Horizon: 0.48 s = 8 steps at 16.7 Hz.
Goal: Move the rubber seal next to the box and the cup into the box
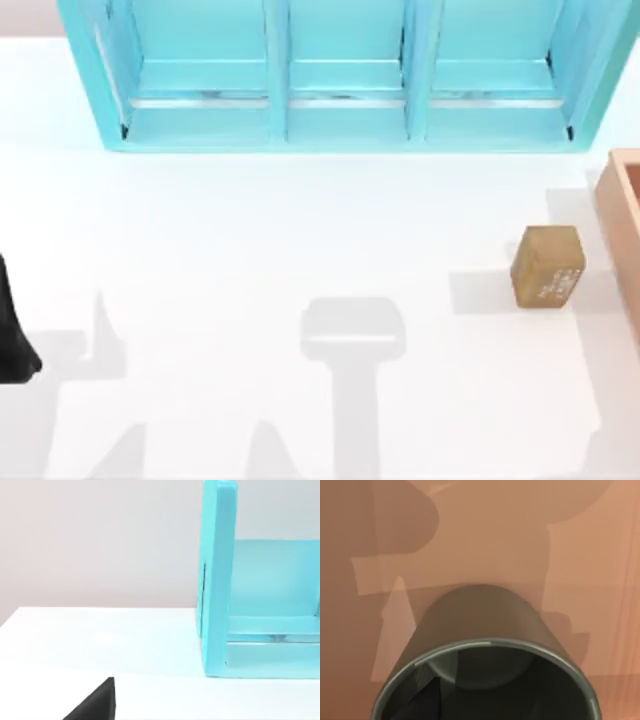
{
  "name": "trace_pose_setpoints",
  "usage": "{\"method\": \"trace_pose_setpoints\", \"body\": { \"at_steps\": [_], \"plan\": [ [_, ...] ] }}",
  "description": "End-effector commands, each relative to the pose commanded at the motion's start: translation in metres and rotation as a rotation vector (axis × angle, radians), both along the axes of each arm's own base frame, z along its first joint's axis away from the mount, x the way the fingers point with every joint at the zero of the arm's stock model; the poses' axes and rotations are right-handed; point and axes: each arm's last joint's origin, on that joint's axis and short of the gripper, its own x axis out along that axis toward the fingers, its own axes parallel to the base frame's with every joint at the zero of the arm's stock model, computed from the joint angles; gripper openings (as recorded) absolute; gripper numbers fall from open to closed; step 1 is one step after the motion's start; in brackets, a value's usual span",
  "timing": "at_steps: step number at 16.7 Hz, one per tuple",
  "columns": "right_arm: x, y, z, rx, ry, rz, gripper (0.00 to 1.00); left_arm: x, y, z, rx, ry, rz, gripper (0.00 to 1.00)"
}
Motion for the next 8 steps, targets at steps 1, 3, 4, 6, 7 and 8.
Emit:
{"method": "trace_pose_setpoints", "body": {
  "at_steps": [1, 3, 4, 6, 7, 8],
  "plan": [
    [0.002, -0.001, 0.006, -0.002, -0.001, 0.004, 1.0, 0.0, 0.0, 0.0, 0.0, 0.0, 0.0, 1.0],
    [0.004, -0.002, 0.023, -0.001, 0.005, 0.002, 1.0, 0.0, 0.0, 0.0, 0.0, 0.0, 0.0, 1.0],
    [0.004, -0.003, 0.034, 0.003, 0.009, -0.001, 1.0, 0.0, 0.0, 0.0, 0.0, 0.0, 0.0, 1.0],
    [0.004, -0.003, 0.057, 0.005, 0.006, -0.003, 1.0, 0.0, 0.0, 0.0, 0.0, 0.0, 0.0, 1.0],
    [0.002, -0.002, 0.069, 0.007, 0.007, -0.003, 1.0, 0.0, 0.0, 0.0, 0.0, 0.0, 0.0, 1.0],
    [0.001, -0.001, 0.08, 0.006, 0.005, -0.003, 1.0, 0.0, 0.0, 0.0, 0.0, 0.0, 0.0, 1.0]
  ]
}}
